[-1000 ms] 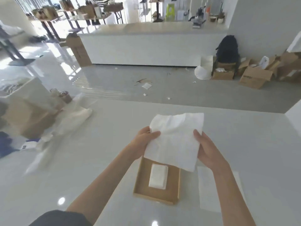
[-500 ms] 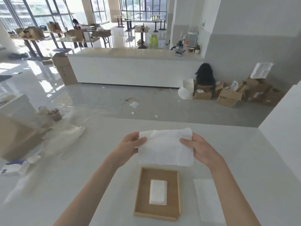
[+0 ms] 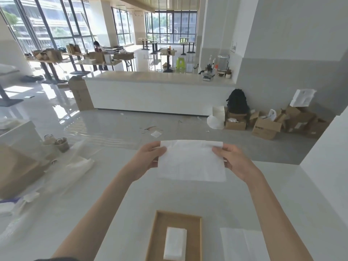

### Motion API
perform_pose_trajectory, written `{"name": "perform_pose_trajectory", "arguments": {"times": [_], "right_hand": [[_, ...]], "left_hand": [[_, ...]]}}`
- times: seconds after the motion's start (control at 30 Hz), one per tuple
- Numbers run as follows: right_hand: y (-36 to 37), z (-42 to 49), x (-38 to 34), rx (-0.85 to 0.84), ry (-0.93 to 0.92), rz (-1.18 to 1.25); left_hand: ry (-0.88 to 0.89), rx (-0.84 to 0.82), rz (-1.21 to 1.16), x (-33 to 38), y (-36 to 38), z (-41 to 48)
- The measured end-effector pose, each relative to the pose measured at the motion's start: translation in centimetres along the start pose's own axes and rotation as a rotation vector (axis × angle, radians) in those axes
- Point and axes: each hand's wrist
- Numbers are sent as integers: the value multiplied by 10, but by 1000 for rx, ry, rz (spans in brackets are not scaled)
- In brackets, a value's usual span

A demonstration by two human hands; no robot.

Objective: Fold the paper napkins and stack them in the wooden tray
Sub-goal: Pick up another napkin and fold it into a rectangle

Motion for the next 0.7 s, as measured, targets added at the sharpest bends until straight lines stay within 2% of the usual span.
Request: {"name": "perform_pose_trajectory", "arguments": {"times": [0.33,0.5,0.7], "right_hand": [[-9,9,-52,12,-192,-52],[-15,-4,-72,-57,-247,49],[-11,-3,-73,32,-287,33]], "left_hand": [[88,-13,-15,33,-3,36],[120,-89,-176,36,-3,37],[189,-58,-247,39,5,32]]}}
Point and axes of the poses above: each hand's wrist, its own z-axis towards the middle knuckle, its own y-axis out of the palm, x = y × z, and after that the axes turned 5 degrees about z, right-handed
